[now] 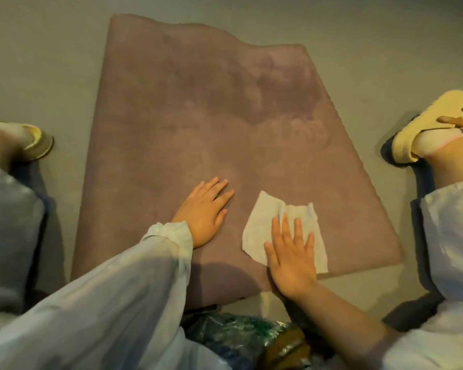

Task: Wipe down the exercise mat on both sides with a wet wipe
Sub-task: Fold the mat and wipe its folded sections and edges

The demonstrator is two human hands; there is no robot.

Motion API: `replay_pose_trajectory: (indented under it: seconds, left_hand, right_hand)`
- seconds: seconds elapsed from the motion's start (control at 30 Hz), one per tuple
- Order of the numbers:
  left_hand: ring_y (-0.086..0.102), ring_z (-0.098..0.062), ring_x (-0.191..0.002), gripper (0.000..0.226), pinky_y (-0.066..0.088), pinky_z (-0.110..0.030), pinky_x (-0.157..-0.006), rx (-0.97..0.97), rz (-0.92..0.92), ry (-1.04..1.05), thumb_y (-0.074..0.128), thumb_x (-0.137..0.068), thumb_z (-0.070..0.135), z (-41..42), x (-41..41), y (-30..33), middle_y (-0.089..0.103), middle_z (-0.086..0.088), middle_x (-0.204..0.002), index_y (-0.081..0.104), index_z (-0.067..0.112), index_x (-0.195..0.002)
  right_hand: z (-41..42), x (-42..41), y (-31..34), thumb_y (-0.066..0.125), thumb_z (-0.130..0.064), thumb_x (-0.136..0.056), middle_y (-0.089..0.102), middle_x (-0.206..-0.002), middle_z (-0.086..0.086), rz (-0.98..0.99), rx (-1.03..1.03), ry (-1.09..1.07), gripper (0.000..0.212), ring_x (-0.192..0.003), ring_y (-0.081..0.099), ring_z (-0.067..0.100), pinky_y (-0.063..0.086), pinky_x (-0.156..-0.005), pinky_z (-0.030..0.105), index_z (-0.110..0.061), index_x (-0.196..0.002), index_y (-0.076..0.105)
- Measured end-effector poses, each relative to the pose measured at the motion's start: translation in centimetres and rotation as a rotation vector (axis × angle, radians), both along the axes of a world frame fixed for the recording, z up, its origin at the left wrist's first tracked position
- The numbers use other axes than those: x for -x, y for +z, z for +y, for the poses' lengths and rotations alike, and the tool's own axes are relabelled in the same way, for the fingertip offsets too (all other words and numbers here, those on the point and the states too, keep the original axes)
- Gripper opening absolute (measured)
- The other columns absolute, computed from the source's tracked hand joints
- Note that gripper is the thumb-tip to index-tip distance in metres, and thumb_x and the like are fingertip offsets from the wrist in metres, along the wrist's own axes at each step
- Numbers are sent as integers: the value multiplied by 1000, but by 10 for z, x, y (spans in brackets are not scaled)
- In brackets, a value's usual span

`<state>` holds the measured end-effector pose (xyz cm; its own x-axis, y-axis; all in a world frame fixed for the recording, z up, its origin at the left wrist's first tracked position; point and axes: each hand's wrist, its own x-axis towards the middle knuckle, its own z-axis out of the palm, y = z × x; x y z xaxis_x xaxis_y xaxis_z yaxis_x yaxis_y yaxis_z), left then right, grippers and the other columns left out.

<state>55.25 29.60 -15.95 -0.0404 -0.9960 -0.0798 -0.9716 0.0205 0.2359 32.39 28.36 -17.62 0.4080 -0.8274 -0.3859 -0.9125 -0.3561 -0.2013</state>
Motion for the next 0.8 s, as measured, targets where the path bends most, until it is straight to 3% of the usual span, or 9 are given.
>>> replay_pose_trajectory:
  seconds: [0.07,0.17,0.27,0.4,0.5,0.6,0.7,0.8]
  left_hand:
    - [10,-18,-145,48,0,-29,-115,-23,-28,-50,31,-100,31,8,-16,3,16,1,-157,27,23,-147]
    - [13,-20,-144,49,6,-34,-115,-40,-138,-52,28,-100,35,19,-44,7,16,1,-157,24,27,-148]
    - [19,-25,-142,49,9,-40,-114,-24,-245,79,33,-98,36,29,-76,15,23,-3,-155,29,26,-147]
    - [28,-31,-139,47,13,-47,-113,37,-246,349,46,-95,33,37,-117,25,35,-8,-150,43,20,-141]
    - [27,-29,-140,51,11,-47,-113,30,-207,434,30,-96,37,36,-125,24,34,-7,-150,41,19,-142]
    - [34,-31,-137,59,14,-49,-112,71,-148,460,21,-91,39,36,-122,19,41,-9,-146,46,16,-139]
    - [42,-33,-131,57,22,-51,-109,127,-114,478,25,-88,37,36,-120,14,49,-11,-140,53,13,-133]
    - [47,-33,-127,52,26,-52,-107,181,-93,496,33,-87,33,36,-120,9,53,-10,-135,57,13,-128]
  right_hand:
    - [27,-28,8,6,-44,-99,-25,-155,-1,-67,-85,118,56,-132,-38,18,-25,-107,43,-28,-136,-33]
    - [60,-58,21,-7,-56,-90,-47,-138,-6,-104,-165,230,52,-122,-49,22,-27,-106,43,-42,-122,-45]
    - [67,-71,24,3,-57,-93,-56,-126,-8,-54,-153,304,58,-119,-51,27,-27,-104,45,-41,-120,-46]
    - [40,-89,23,10,-47,-99,-40,-143,1,-43,-63,323,63,-134,-37,19,-25,-108,37,-19,-136,-33]
    - [6,-113,23,12,-47,-99,-38,-144,-2,-99,-30,286,65,-138,-31,15,-21,-111,36,-17,-145,-22]
    - [-36,-143,20,13,-52,-97,-35,-148,-3,-60,-8,257,68,-141,-27,23,-15,-112,46,-21,-145,-23]
    - [-76,-175,16,11,-57,-96,-32,-152,-3,-17,3,230,66,-140,-27,30,-12,-110,56,-30,-144,-25]
    - [-106,-205,12,9,-47,-99,-26,-155,1,1,90,228,62,-142,-23,27,-6,-112,57,-19,-147,-18]
